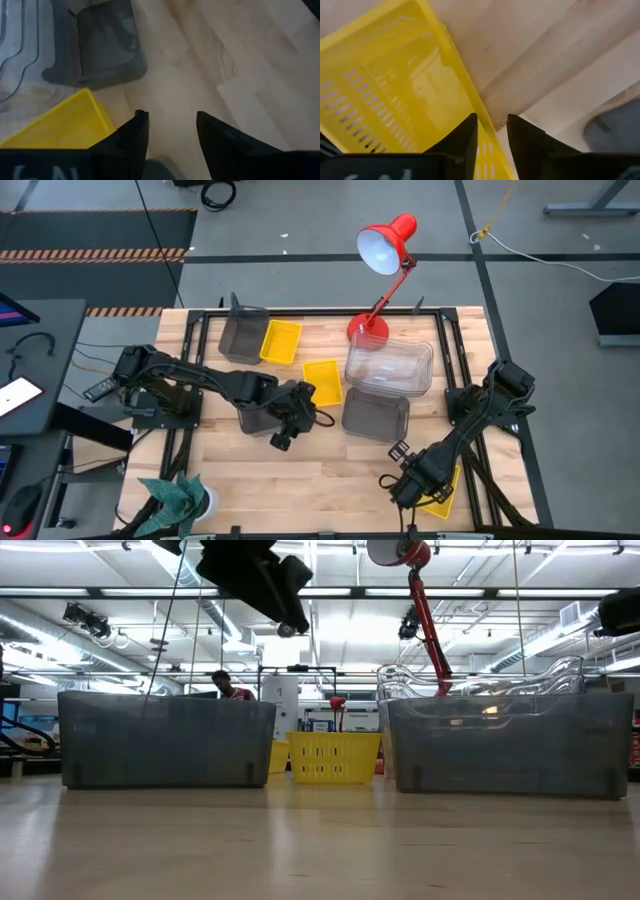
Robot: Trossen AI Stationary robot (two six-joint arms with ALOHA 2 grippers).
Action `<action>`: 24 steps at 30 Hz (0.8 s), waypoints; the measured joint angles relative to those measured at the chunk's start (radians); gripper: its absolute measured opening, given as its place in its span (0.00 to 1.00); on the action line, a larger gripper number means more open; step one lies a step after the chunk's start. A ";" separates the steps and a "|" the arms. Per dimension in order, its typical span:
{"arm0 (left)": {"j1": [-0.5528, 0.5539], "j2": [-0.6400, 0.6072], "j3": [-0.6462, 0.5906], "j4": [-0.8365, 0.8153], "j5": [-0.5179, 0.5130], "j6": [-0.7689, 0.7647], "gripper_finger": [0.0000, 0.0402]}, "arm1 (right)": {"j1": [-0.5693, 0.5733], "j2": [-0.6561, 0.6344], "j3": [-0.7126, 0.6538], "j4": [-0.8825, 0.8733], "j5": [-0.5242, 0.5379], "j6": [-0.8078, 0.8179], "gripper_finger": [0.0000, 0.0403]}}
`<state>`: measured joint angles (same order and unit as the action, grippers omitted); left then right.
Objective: Stack baskets by color
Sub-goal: Stack the bottom yellow bin on top of the middle yellow bin
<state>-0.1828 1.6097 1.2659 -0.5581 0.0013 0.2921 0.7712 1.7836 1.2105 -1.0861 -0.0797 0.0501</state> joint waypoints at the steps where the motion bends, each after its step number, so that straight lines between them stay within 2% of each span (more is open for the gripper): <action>1: -0.001 -0.005 0.000 -0.007 -0.008 -0.012 0.43 | 0.000 0.000 0.000 0.000 -0.004 -0.001 0.24; 7: -0.025 -0.091 0.000 -0.077 -0.113 -0.024 0.43 | 0.000 0.000 -0.018 0.044 -0.053 0.001 0.06; 9: -0.039 -0.140 0.000 -0.070 -0.141 -0.015 0.43 | -0.002 0.000 -0.017 0.050 -0.058 0.017 0.03; 14: -0.044 -0.240 -0.006 -0.060 -0.162 -0.017 0.43 | -0.020 -0.004 -0.017 0.057 -0.082 0.146 0.04; 18: -0.043 -0.284 -0.134 0.099 -0.158 -0.012 0.43 | -0.035 -0.042 -0.018 0.059 -0.096 0.217 0.02; 24: -0.046 -0.326 -0.284 0.218 -0.144 -0.064 0.43 | -0.067 -0.134 -0.018 0.095 -0.071 0.307 0.02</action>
<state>-0.2290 1.2834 0.9821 -0.3403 -0.1427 0.2278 0.7039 1.6499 1.1927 -0.9915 -0.1508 0.3570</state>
